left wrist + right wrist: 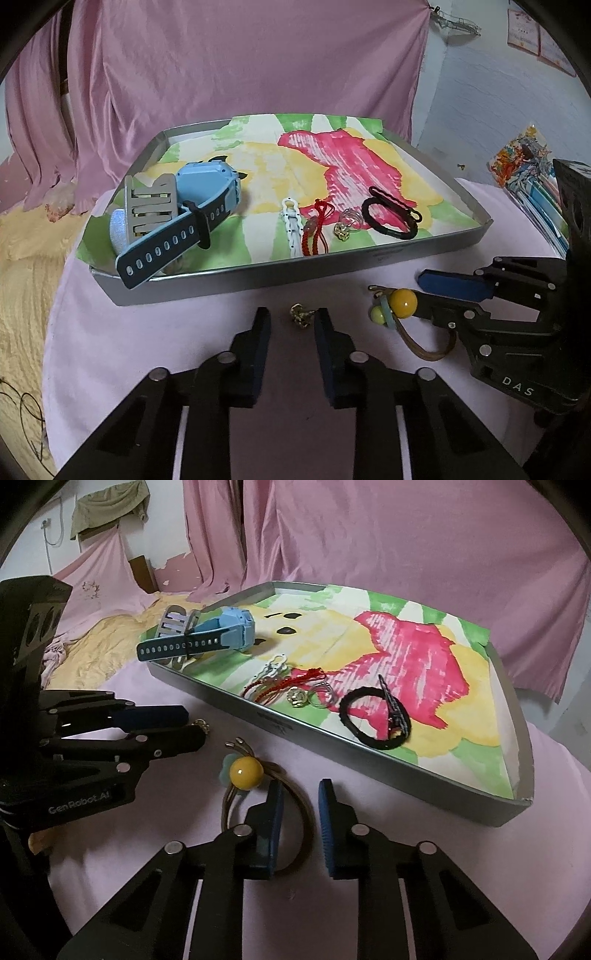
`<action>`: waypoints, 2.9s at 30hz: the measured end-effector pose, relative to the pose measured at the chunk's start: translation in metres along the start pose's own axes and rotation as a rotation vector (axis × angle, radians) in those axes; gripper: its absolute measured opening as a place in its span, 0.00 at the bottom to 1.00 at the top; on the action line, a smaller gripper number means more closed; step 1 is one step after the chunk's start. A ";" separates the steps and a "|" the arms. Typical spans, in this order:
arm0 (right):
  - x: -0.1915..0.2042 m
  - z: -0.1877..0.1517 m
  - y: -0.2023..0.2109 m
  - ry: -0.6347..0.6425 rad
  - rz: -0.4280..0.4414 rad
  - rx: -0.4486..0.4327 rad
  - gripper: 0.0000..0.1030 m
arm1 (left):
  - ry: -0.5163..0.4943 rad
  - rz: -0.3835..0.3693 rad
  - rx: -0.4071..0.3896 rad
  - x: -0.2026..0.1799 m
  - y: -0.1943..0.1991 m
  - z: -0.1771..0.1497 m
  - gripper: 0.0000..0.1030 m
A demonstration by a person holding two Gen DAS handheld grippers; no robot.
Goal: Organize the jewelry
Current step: 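Grasp the small gold charm with the left tool while the right tool grasps the yellow-bead keychain, then carry the gold charm into the tray while the right tool carries the keychain there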
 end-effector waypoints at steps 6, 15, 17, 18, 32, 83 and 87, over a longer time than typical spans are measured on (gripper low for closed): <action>0.002 0.000 0.000 0.002 0.021 -0.001 0.08 | -0.015 -0.024 0.009 -0.007 -0.002 -0.001 0.12; 0.003 -0.001 0.001 -0.004 0.030 -0.003 0.02 | 0.008 -0.048 -0.003 -0.006 0.000 0.000 0.06; 0.002 -0.001 0.003 -0.011 0.023 -0.010 0.02 | 0.011 -0.051 -0.012 -0.007 0.003 0.000 0.06; 0.001 0.000 0.004 -0.015 0.019 -0.017 0.02 | 0.011 -0.055 -0.013 -0.007 0.004 0.000 0.06; -0.011 -0.008 0.022 -0.089 0.005 -0.078 0.02 | 0.021 -0.073 -0.042 -0.010 0.015 -0.004 0.04; -0.083 0.054 0.009 -0.238 -0.097 -0.193 0.02 | 0.137 -0.073 -0.108 -0.013 -0.020 0.073 0.04; -0.083 0.049 0.004 -0.251 -0.087 -0.178 0.02 | 0.134 -0.068 -0.086 -0.013 -0.026 0.070 0.04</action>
Point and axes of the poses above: each gripper's, at about its wrist camera, not at the fingertips, and y roughly against the way its jaws point, x to its left, z to its top, the point moved 10 cm from there along -y, roughly the way its jaws point, and after that the axes turned 3 degrees about y, right-handed, at the moved point
